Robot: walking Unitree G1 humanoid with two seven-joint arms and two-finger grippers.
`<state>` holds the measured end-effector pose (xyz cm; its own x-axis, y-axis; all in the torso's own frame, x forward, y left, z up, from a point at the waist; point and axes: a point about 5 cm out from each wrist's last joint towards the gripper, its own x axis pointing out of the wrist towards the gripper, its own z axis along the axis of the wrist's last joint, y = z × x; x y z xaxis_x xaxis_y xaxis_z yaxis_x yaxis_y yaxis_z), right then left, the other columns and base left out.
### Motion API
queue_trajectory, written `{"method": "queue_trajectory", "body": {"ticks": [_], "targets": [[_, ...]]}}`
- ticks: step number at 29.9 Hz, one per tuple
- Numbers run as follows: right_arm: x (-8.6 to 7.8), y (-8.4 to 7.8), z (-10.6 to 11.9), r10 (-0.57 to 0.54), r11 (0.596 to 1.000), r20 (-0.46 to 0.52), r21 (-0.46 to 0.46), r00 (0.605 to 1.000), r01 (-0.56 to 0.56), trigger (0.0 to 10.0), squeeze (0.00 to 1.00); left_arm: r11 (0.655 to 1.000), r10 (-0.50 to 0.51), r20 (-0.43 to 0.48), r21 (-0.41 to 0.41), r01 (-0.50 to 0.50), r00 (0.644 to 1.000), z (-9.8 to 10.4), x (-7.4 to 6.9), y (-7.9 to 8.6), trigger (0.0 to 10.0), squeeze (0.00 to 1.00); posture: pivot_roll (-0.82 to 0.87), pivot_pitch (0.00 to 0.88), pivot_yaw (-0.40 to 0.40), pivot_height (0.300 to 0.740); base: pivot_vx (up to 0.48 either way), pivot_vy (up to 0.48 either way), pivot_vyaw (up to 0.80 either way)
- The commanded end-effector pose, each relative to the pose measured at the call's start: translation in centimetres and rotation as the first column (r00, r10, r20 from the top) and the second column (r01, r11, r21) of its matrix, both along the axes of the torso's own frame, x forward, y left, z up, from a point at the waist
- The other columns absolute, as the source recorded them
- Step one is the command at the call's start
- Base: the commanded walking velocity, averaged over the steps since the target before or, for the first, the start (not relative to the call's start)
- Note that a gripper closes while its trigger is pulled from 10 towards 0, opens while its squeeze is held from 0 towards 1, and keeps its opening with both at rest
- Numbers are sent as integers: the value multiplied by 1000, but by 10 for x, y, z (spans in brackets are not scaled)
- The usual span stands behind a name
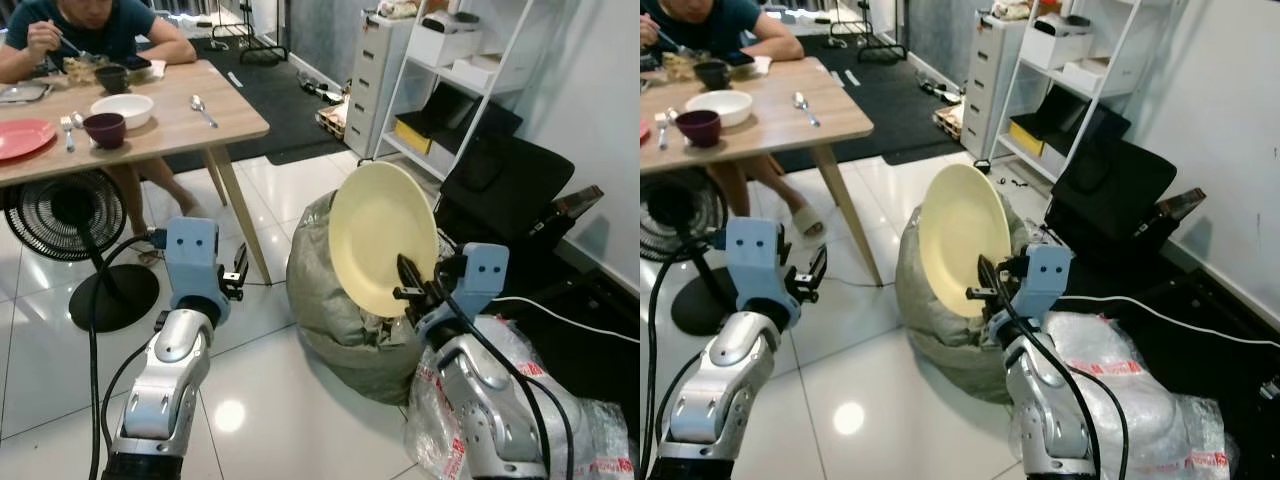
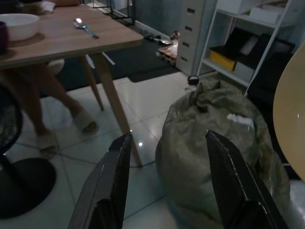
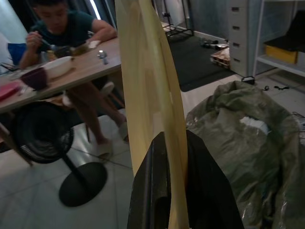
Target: Setting the table
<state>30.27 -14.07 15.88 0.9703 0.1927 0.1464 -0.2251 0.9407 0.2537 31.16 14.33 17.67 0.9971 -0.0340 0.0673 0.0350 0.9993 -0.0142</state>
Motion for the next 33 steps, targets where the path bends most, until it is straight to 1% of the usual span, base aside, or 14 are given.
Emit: {"method": "queue_trajectory", "body": {"ticks": [1, 7, 12, 15, 23, 33], "targets": [[0, 1, 8, 7, 1000, 40, 13, 999, -7, 10000, 0, 1000, 16, -20, 14, -16, 1000, -5, 0, 3, 10000, 0, -60, 0, 44, 740, 480, 0, 0], [0, 2, 8, 17, 1000, 46, 13, 999, -18, 10000, 0, 1000, 18, -16, 14, -18, 1000, -6, 0, 2, 10000, 0, -59, 0, 45, 740, 480, 0, 0], [-1, 6, 7, 52, 999, 44, 12, 998, -53, 10000, 0, 1000, 17, -14, 15, -17, 1000, -6, 0, 2, 10000, 0, -58, 0, 45, 740, 480, 0, 0], [-1, 10, 8, 79, 997, 48, 8, 996, -80, 10000, 0, 1000, 17, -14, 16, -16, 1000, -6, 1, 1, 10000, 0, -57, 0, 46, 740, 480, 0, 777], [0, 13, 9, 95, 995, 55, 10, 994, -96, 10000, 0, 1000, 13, -15, 15, -12, 1000, -6, 1, 1, 10000, 0, -53, 0, 47, 740, 480, 0, 711], [2, 11, 9, 77, 997, 50, 27, 996, -78, 10000, 0, 1000, 12, -16, 16, -12, 1000, -6, 1, 1, 10000, 0, -51, 0, 50, 740, 480, 0, 0]]}}
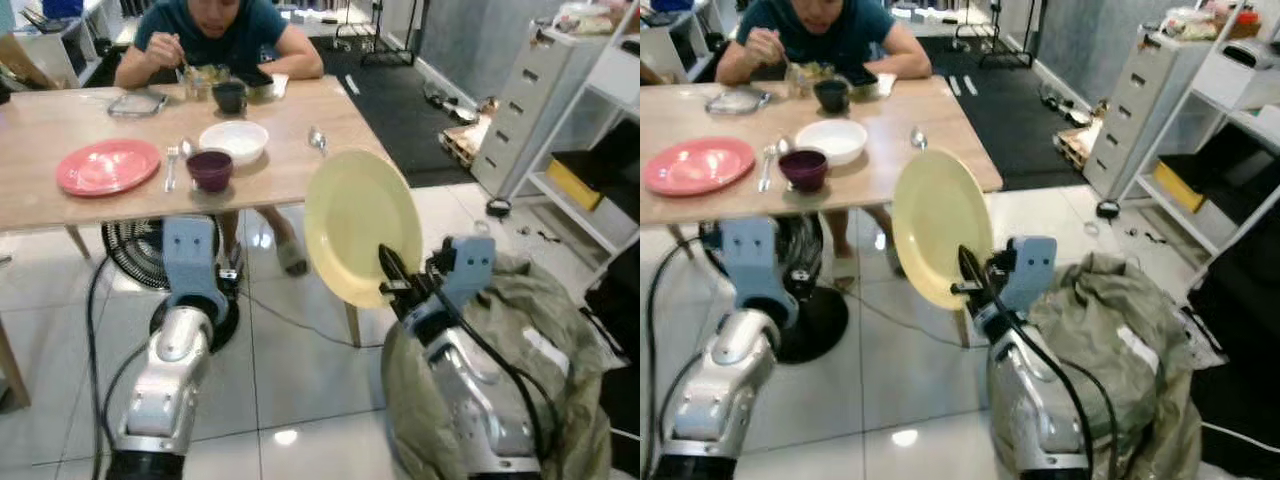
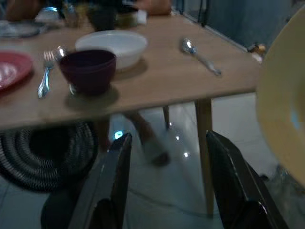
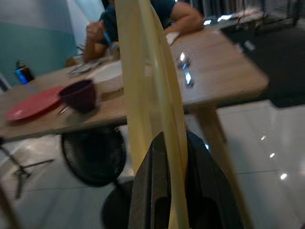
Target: Setting the table
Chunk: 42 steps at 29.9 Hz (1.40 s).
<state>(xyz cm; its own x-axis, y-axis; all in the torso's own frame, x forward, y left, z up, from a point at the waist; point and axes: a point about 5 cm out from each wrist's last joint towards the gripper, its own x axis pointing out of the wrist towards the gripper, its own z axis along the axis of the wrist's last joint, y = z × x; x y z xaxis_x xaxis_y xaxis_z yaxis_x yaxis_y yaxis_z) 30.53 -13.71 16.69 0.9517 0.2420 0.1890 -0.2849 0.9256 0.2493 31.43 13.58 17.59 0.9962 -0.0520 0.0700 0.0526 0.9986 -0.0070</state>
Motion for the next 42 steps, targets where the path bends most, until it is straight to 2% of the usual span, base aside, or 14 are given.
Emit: {"method": "queue_trajectory", "body": {"ticks": [1, 16, 21, 22, 23, 25, 26, 29, 30, 32, 36, 40, 42], "targets": [[0, 8, 1, 26, 999, 7, 22, 1000, -26, 10000, 0, 1000, 29, -18, 10, -29, 999, -5, -1, 8, 10000, 0, -51, 0, 50, 740, 480, 0, 0], [1, 11, 3, 37, 999, 19, 26, 999, -38, 10000, 0, 1000, 27, -14, 12, -27, 1000, -4, 0, 8, 10000, 0, -47, 0, 53, 740, 480, 0, 0], [2, 6, 8, 11, 999, 39, 52, 999, -13, 10000, 0, 1000, 26, -12, 12, -25, 1000, -4, 0, 8, 10000, 0, -45, 0, 54, 740, 480, 0, 0], [6, -8, 25, -65, 982, 76, 179, 995, 51, 10000, 0, 1000, 24, -8, 13, -24, 1000, -2, 0, 8, 10000, 0, -44, 0, 54, 740, 480, 0, 0], [6, -8, 25, -65, 982, 76, 179, 995, 51, 10000, 0, 1000, 24, -8, 13, -24, 1000, -2, 0, 8, 10000, 0, -44, 0, 54, 740, 480, 0, 0], [9, -22, 41, -119, 951, 110, 298, 987, 81, 10000, 0, 1000, 22, 6, 19, -22, 1000, 1, 1, 9, 10000, 0, -43, 0, 56, 740, 480, 0, 0], [9, -22, 41, -119, 951, 110, 298, 987, 81, 10000, 0, 1000, 22, 6, 19, -22, 1000, 1, 1, 9, 10000, 0, -43, 0, 56, 740, 480, 0, 0], [12, -35, 66, -149, 921, 171, 383, 974, 74, 10000, 0, 999, 12, 65, 48, -15, 998, 15, 2, 11, 10000, 0, -46, 0, 58, 740, 480, 0, 0], [12, -35, 66, -149, 921, 171, 383, 974, 74, 10000, 0, 999, 12, 65, 48, -15, 998, 15, 2, 11, 10000, 0, -46, 0, 58, 740, 480, 0, 0], [13, -38, 76, -146, 912, 189, 405, 971, 58, 10000, 0, 998, 8, 116, 55, -14, 993, 30, 3, 14, 10000, 0, -46, 0, 57, 740, 480, 0, 0], [16, -37, 74, -137, 894, 156, 444, 978, 54, 10000, 0, 998, 3, 183, 59, -14, 983, 50, 1, 19, 10000, 0, -38, 0, 53, 740, 480, 0, 0], [19, -39, 61, -146, 866, 74, 492, 986, 91, 10000, 0, 997, -11, 213, 78, -6, 977, 58, -2, 18, 10000, 0, -30, 0, 52, 740, 480, 0, 0], [20, -39, 55, -140, 867, 46, 489, 989, 100, 10000, 0, 994, -26, 223, 106, 2, 974, 58, -4, 16, 10000, 0, -29, 0, 52, 740, 480, 0, 0]]}}
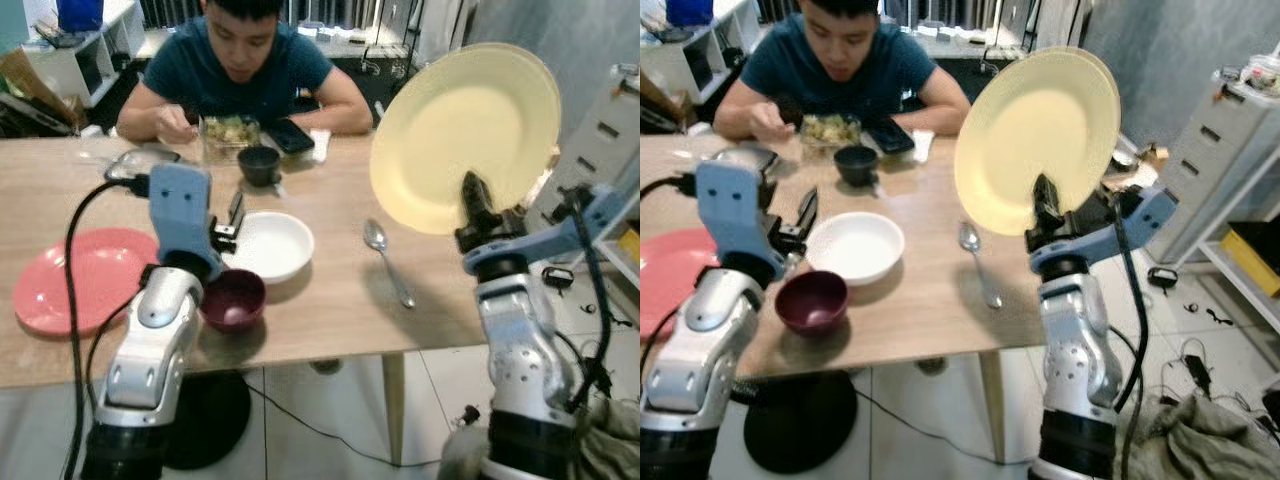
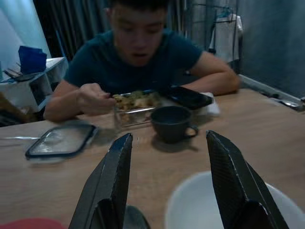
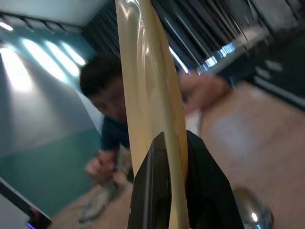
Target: Setting the table
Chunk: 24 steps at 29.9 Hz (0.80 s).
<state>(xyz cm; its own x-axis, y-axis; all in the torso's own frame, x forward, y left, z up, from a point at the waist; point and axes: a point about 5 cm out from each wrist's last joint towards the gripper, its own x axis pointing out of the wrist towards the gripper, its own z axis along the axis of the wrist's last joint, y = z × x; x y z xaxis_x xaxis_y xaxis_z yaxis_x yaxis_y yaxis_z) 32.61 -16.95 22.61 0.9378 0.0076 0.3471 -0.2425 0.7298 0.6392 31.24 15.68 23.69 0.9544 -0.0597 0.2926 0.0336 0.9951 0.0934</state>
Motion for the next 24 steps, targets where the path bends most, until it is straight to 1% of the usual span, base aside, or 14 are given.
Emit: {"method": "queue_trajectory", "body": {"ticks": [1, 3, 4, 7, 9, 10, 12, 13, 14, 15, 18, 23, 24], "targets": [[0, -6, -8, -8, 1000, -39, 9, 999, 9, 10000, 0, 999, -30, -7, 33, 31, 1000, -4, -4, -6, 10000, 0, -27, 0, 52, 740, 480, 0, 0], [1, -6, -11, 2, 1000, -58, 4, 998, -2, 10000, 0, 998, -41, -8, 48, 42, 999, -5, -5, -8, 10000, 0, -27, 0, 52, 740, 369, 0, 0], [1, -5, -14, 6, 1000, -74, 0, 997, -6, 10000, 0, 996, -60, -17, 68, 61, 998, -7, -7, -10, 10000, 0, -27, 0, 52, 740, 0, 0, 0], [2, -5, -19, 10, 1000, -96, -4, 995, -10, 10000, 0, 981, -167, -40, 97, 170, 985, -13, -16, -20, 10000, 0, -24, 0, 48, 740, 0, 0, 0], [2, -5, -20, 12, 1000, -100, 2, 995, -12, 10000, 0, 971, -215, -53, 93, 219, 975, -15, -20, -24, 10000, 0, -23, 0, 47, 740, 0, 0, 0], [2, -5, -20, 12, 1000, -100, 2, 995, -12, 10000, 0, 971, -215, -53, 93, 219, 975, -15, -20, -24, 10000, 0, -23, 0, 47, 740, 0, 0, 0], [2, -6, -23, 16, 1000, -110, 12, 994, -15, 10000, 0, 953, -285, -78, 84, 292, 955, -19, -26, -30, 10000, 0, -20, 0, 45, 740, 0, 0, 0], [3, -6, -25, 27, 999, -120, 23, 992, -24, 10000, 0, 930, -349, -100, 83, 358, 932, -23, -32, -36, 10000, 0, -20, 0, 45, 740, 0, 0, 0], [3, -6, -25, 27, 999, -120, 23, 992, -24, 10000, 0, 930, -349, -100, 83, 358, 932, -23, -32, -36, 10000, 0, -20, 0, 45, 740, 0, 0, 0], [3, -5, -26, 35, 999, -127, 27, 991, -31, 10000, 0, 916, -381, -109, 86, 391, 918, -25, -35, -40, 10000, 0, -17, 0, 44, 740, 0, 0, 0], [5, -4, -28, 37, 999, -139, 30, 990, -33, 10000, 0, 901, -415, -122, 85, 426, 901, -26, -39, -44, 10000, 0, -14, 0, 44, 740, 0, 0, 0], [7, -5, -31, 23, 1000, -159, 21, 987, -20, 10000, 0, 886, -443, -135, 88, 456, 886, -27, -43, -45, 10000, 0, -10, 0, 42, 740, 0, 0, 0], [9, -6, -33, 14, 1000, -174, 17, 985, -11, 10000, 0, 878, -456, -141, 91, 471, 878, -28, -45, -45, 10000, 0, -5, 0, 40, 740, 0, 0, 0]]}}
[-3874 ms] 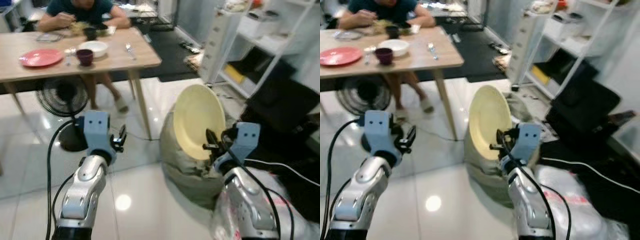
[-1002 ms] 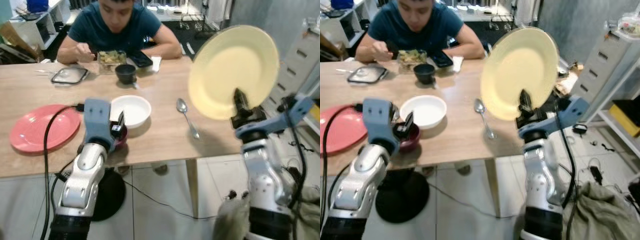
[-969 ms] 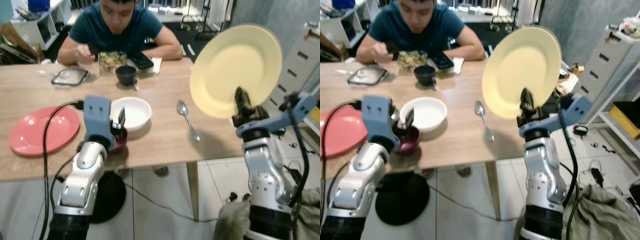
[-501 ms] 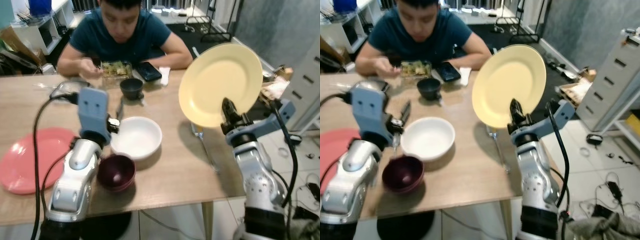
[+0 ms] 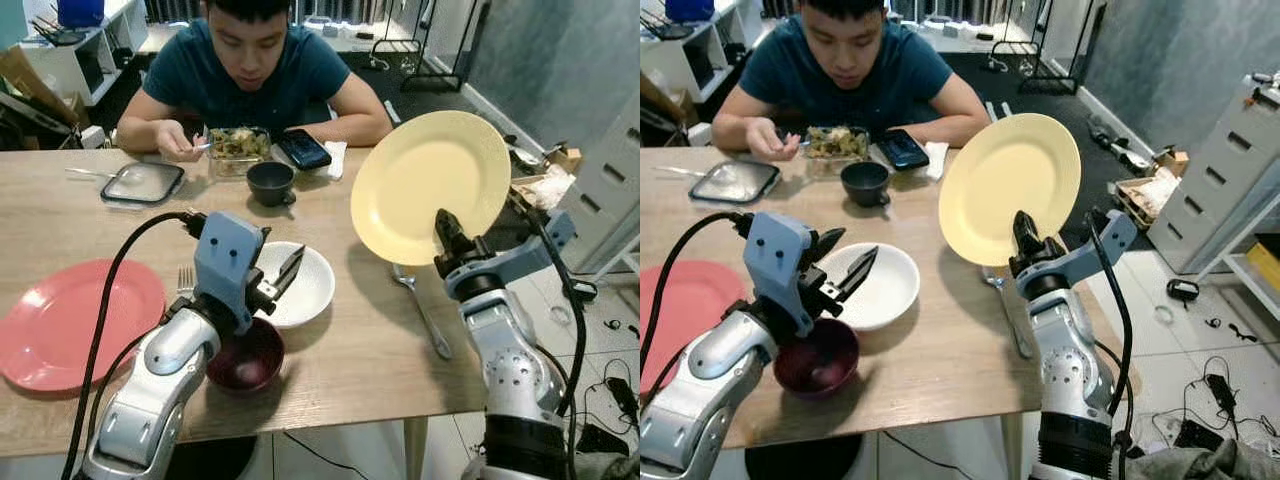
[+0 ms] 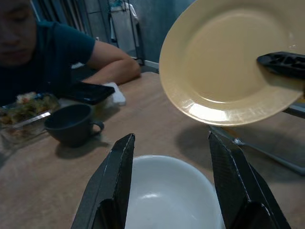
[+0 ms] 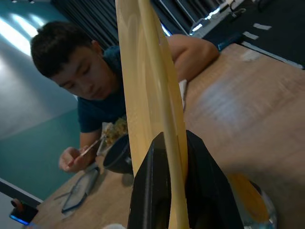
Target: Setting the table
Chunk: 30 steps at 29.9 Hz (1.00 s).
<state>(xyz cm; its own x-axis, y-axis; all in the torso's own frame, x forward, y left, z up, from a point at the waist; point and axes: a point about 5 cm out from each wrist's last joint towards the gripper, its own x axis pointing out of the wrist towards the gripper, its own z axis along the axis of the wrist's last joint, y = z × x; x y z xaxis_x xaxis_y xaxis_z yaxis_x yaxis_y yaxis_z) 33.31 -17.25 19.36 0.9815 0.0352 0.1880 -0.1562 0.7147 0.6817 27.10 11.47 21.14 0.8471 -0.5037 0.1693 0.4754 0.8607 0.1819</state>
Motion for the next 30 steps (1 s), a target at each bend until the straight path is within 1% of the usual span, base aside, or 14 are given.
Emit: {"method": "queue_trajectory", "body": {"ticks": [1, 3, 5, 6, 7, 8, 10, 11, 14, 17, 21, 23, 27, 30], "targets": [[3, -5, -4, -30, 1000, -41, -5, 999, 30, 10000, 0, 999, -48, -28, 14, 49, 998, -3, -5, -3, 10000, 0, -1, 0, 40, 740, 0, 0, 0], [5, -8, -9, -40, 999, -77, -12, 996, 39, 10000, 0, 997, -69, -38, 21, 69, 997, -4, -8, -3, 10000, 0, -1, 0, 40, 740, 0, 0, 0], [6, -14, -17, -60, 998, -121, 1, 991, 61, 10000, 0, 997, -78, -42, 27, 79, 996, -4, -11, -3, 10000, 0, 4, 0, 39, 740, 0, 0, 0], [6, -14, -17, -60, 998, -121, 1, 991, 61, 10000, 0, 997, -78, -42, 27, 79, 996, -4, -11, -3, 10000, 0, 4, 0, 39, 740, 0, 0, 0], [6, -21, -24, -81, 997, -153, 1, 985, 82, 10000, 0, 996, -81, -46, 30, 82, 996, -5, -12, -3, 10000, 0, 5, 0, 41, 740, 0, 0, 0], [5, -30, -31, -106, 993, -185, 23, 977, 112, 10000, 0, 996, -83, -50, 34, 85, 995, -6, -13, -3, 10000, 0, 6, 0, 42, 740, 0, 0, 0], [3, -42, -40, -138, 987, -219, 53, 966, 153, 10000, 0, 995, -86, -56, 37, 88, 995, -6, -14, -3, 10000, 0, 7, 0, 43, 740, 0, 0, 0], [3, -42, -40, -138, 987, -219, 53, 966, 153, 10000, 0, 995, -86, -56, 37, 88, 995, -6, -14, -3, 10000, 0, 7, 0, 43, 740, 0, 0, 0], [3, -60, -44, -182, 970, -226, 115, 957, 212, 10000, 0, 995, -86, -61, 38, 89, 994, -6, -14, -4, 10000, 0, 14, 0, 48, 740, 0, 0, 0], [6, -78, -44, -226, 956, -227, 132, 947, 260, 10000, 0, 995, -90, -67, 39, 92, 994, -5, -14, -5, 10000, 0, 21, 0, 55, 740, 0, 0, 0], [5, -86, -45, -231, 944, -228, 182, 946, 274, 10000, 0, 994, -95, -73, 44, 99, 993, -5, -17, -5, 10000, 0, 26, 0, 60, 740, 0, 0, 0], [6, -88, -41, -221, 941, -204, 214, 954, 263, 10000, 0, 994, -97, -78, 48, 101, 992, -5, -18, -5, 10000, 0, 28, 0, 61, 740, 0, 0, 0], [8, -89, -33, -209, 943, -175, 225, 962, 246, 10000, 0, 994, -96, -87, 48, 101, 992, -6, -18, -6, 10000, 0, 27, 1, 60, 740, 0, 0, 0], [10, -94, -31, -216, 940, -158, 233, 964, 249, 10000, 0, 994, -96, -92, 47, 101, 991, -6, -19, -7, 10000, 0, 29, 4, 57, 740, 0, 0, 0]]}}
